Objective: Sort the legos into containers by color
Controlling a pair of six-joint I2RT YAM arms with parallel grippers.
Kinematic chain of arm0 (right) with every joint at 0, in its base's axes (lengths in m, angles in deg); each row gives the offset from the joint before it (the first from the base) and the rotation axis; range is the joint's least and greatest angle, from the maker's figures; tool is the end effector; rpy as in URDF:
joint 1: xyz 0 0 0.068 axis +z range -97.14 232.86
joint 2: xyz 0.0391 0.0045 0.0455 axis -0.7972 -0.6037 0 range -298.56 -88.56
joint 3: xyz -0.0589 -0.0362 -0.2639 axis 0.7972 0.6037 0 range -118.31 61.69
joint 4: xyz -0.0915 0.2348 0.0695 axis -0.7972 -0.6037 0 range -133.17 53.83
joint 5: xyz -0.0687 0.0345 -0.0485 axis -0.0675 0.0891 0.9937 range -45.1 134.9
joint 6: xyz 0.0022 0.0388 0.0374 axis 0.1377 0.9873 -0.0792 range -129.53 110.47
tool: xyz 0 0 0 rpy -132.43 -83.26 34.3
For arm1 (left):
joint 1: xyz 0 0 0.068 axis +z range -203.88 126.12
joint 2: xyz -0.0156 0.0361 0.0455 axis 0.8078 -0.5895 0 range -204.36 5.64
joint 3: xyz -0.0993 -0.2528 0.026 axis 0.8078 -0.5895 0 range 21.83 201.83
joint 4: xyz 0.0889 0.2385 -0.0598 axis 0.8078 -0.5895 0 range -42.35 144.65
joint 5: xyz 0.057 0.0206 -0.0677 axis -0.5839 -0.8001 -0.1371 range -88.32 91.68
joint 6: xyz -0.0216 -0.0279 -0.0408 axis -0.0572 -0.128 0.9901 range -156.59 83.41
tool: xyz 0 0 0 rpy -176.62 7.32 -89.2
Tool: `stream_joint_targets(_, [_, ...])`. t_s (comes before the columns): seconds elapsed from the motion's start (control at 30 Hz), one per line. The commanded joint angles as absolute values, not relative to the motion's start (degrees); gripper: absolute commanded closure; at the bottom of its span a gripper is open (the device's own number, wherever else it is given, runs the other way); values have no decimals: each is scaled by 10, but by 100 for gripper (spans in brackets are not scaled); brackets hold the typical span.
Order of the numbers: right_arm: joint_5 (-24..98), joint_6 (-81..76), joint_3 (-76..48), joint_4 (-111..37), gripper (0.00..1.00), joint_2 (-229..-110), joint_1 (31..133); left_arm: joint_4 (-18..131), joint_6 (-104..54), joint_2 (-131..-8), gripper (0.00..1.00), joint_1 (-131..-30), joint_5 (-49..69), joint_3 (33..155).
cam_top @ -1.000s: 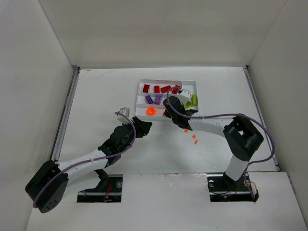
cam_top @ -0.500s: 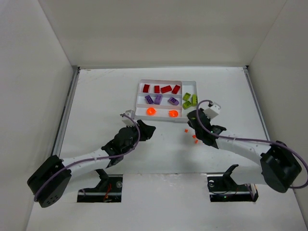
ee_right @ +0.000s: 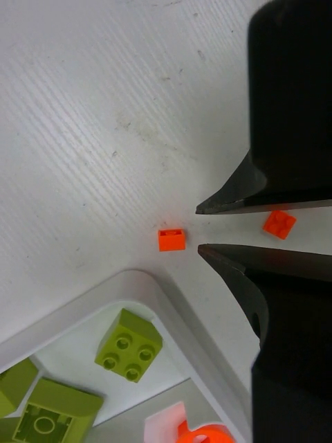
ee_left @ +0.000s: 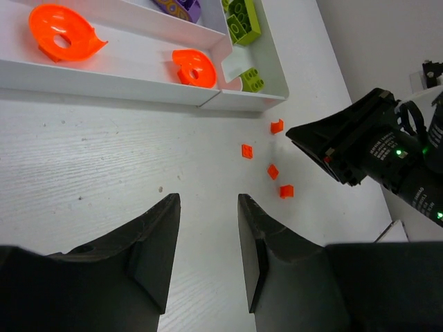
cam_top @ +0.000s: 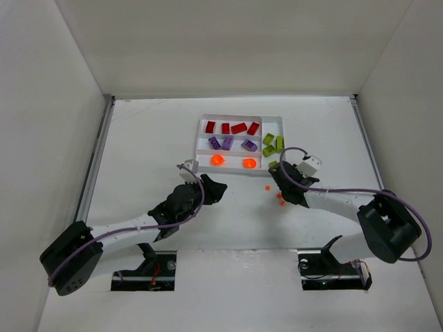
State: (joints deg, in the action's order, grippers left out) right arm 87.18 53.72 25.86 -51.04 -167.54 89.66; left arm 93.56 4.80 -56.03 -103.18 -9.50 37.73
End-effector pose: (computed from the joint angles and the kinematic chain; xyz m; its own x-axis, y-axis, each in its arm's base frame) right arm 0.2086 0.1260 0.1637 -0.4467 0.4908 -0.7480 0.5356 0.8164 0.2159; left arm 0.1465 -0.1598 0.1992 -0.4672 -0.4515 -0.7602 0.4124 0.6493 -0.6391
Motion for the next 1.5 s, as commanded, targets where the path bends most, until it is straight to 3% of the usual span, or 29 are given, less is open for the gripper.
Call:
stream_joint_targets(0.0, [894,532,207,-538,72,-1702,886,965,43,-537,64,-1024,-98,390])
stream_joint_targets(0.13, [888,506,174,-561,72,-1734,881,967,43,-528,63,-1026,-100,387])
stream_joint_targets(0.23, [884,494,164,-573,62,-1731,883,965,48,-520,63,-1023,-92,386])
stream_joint_targets(0.43, [866,537,216,-483,73,-1671,898,962,46,-528,63,-1026,-89,392])
stream_joint_targets(0.6, [910,463,219,-460,68,-1590,927,932,2,-643,64,-1074,-55,468])
stream_joint_targets(0.73, [910,384,213,-474,66,-1491,864,909,-43,-726,66,-1153,-74,549])
stream_joint_targets(0.8, [886,355,222,-459,68,-1460,824,893,-62,-750,66,-1177,-95,586])
stream_joint_targets(0.97, [829,343,278,-401,86,-1433,729,845,-120,-869,64,-1221,-142,716])
stream_joint_targets(1.07, [790,346,321,-359,89,-1427,687,820,-153,-948,64,-1228,-162,788])
stream_joint_targets(1.27, [747,344,395,-291,83,-1402,646,770,-190,-1066,63,-1226,-213,919])
stream_joint_targets(1.47, [719,366,427,-256,62,-1393,638,740,-194,-1120,62,-1213,-222,992])
